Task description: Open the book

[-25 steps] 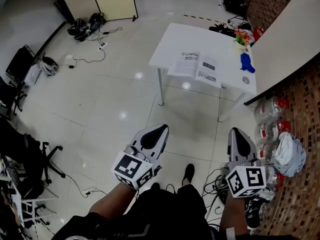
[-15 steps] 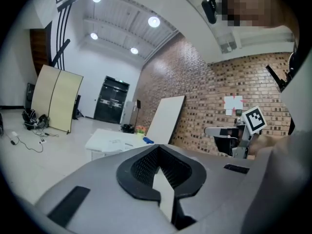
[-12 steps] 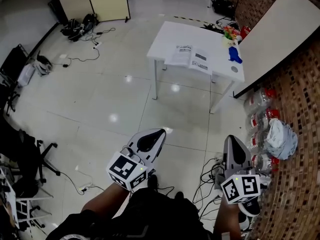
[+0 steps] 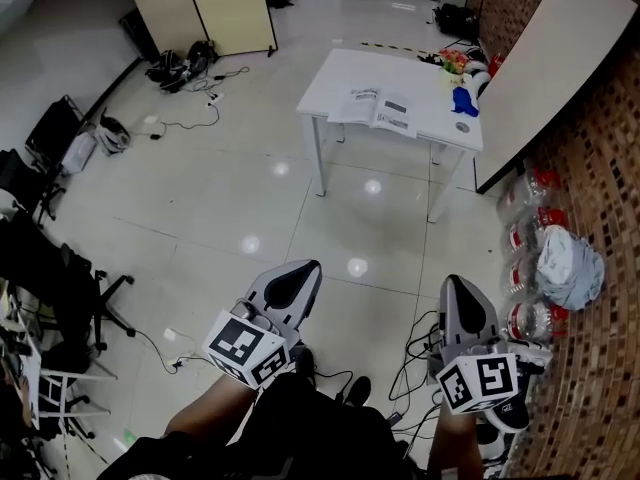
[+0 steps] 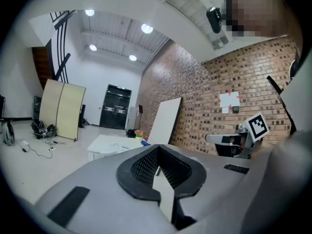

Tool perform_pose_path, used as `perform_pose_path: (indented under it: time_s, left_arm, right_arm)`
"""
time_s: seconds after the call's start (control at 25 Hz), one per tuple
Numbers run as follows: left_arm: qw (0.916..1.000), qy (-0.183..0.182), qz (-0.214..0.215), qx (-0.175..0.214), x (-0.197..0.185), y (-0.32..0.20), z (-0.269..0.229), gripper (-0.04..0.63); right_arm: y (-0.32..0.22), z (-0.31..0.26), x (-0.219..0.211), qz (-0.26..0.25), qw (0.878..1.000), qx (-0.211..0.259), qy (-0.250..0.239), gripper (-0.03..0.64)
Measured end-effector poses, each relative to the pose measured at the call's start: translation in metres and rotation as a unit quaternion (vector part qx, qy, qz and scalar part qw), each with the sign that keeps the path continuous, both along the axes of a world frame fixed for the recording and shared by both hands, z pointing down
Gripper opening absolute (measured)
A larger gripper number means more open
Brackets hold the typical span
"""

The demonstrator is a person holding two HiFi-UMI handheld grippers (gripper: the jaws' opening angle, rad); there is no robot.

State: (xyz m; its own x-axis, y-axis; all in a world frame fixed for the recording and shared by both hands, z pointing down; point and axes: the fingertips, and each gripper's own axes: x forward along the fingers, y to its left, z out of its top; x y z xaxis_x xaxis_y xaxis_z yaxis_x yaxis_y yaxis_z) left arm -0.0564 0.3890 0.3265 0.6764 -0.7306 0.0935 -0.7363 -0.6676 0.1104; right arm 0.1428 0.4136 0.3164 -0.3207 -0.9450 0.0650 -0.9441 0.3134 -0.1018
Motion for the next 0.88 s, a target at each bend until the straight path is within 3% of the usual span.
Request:
perform_pose_path:
  time_s: [0.4, 0.56, 0.88]
  left_arm:
    - [0.9994, 0.011, 0.014, 0.029, -0.041, 0.028, -0.024, -0.005]
    - [0.9997, 0.019, 0.001, 0.017, -0.063, 0.03, -0.021, -0.005]
    - [0.9995, 0.024, 0.006, 0.019, -0.073, 0.042, -0.023, -0.005]
  right_arm:
    - [0.025, -0.019, -0.042, 0.003, 1.0, 0.012, 0.007, 0.0]
    - [0.029, -0.02, -0.056, 0.006, 1.0, 0.006, 0.008, 0.0]
    - [0.038, -0.021, -0.068, 0.012, 1.0, 0.003, 0.018, 0.0]
